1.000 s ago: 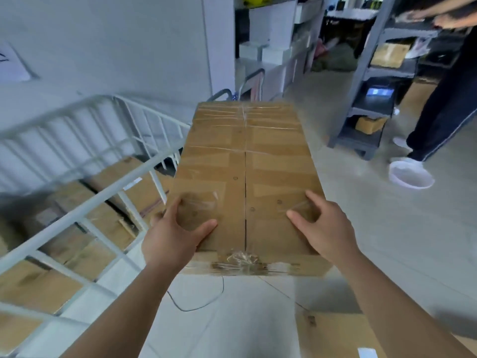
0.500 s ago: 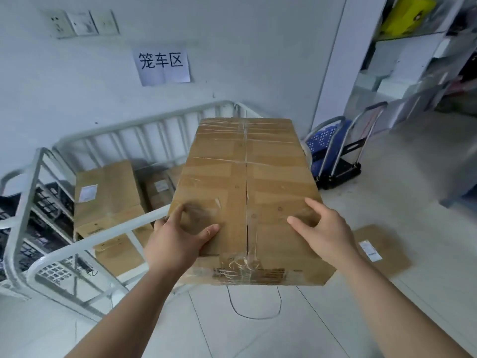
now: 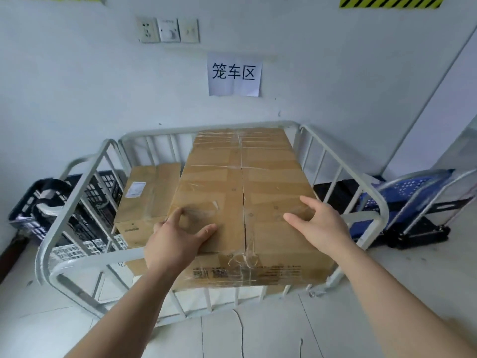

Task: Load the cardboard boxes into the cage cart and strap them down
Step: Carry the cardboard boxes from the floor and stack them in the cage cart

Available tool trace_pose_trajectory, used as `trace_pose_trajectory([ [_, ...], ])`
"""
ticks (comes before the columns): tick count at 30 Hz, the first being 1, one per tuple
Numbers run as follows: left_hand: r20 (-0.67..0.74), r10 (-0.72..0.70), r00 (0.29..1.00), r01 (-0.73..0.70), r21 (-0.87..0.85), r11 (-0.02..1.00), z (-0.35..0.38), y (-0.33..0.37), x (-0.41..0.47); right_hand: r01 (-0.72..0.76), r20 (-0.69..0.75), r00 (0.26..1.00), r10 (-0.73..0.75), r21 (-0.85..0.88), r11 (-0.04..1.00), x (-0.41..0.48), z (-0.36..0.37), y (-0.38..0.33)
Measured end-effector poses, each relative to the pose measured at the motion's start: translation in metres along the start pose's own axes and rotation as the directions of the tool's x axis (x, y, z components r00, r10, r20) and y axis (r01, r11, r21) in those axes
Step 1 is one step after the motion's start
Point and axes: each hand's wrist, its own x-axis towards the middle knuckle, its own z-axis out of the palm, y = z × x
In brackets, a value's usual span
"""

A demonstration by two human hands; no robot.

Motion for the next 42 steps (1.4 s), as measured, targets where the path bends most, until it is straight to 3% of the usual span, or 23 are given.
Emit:
trace_pose_trajectory([
  [12, -0.013, -0.173, 0.985, 0.173, -0.021, 0.985, 0.040, 0.029, 0.139, 0.094, 0.140, 0.986, -0.087, -0.046, 0.994, 0.186, 0.046, -0.030],
  [21, 0.085, -0.235, 0.968, 0.232, 0.039, 0.972, 0.090, 0.024, 0.271, 0.022, 0.220, 0.975, -0.011, -0.045, 0.999, 0.304, 0.114, -0.038],
  [29, 0.158, -0.325, 0.933, 0.317, 0.073, 0.946, 0.160, 0.009, 0.340, -0.027, 0.290, 0.955, 0.058, -0.109, 0.994, 0.382, 0.180, -0.009],
  [34, 0.186, -0.385, 0.904, 0.373, 0.095, 0.923, 0.216, -0.008, 0.367, -0.067, 0.371, 0.925, 0.086, -0.063, 0.996, 0.424, 0.231, 0.025],
  [42, 0.180, -0.429, 0.885, 0.416, 0.106, 0.903, 0.301, -0.048, 0.397, -0.059, 0.380, 0.922, 0.074, -0.052, 0.997, 0.462, 0.312, 0.083],
])
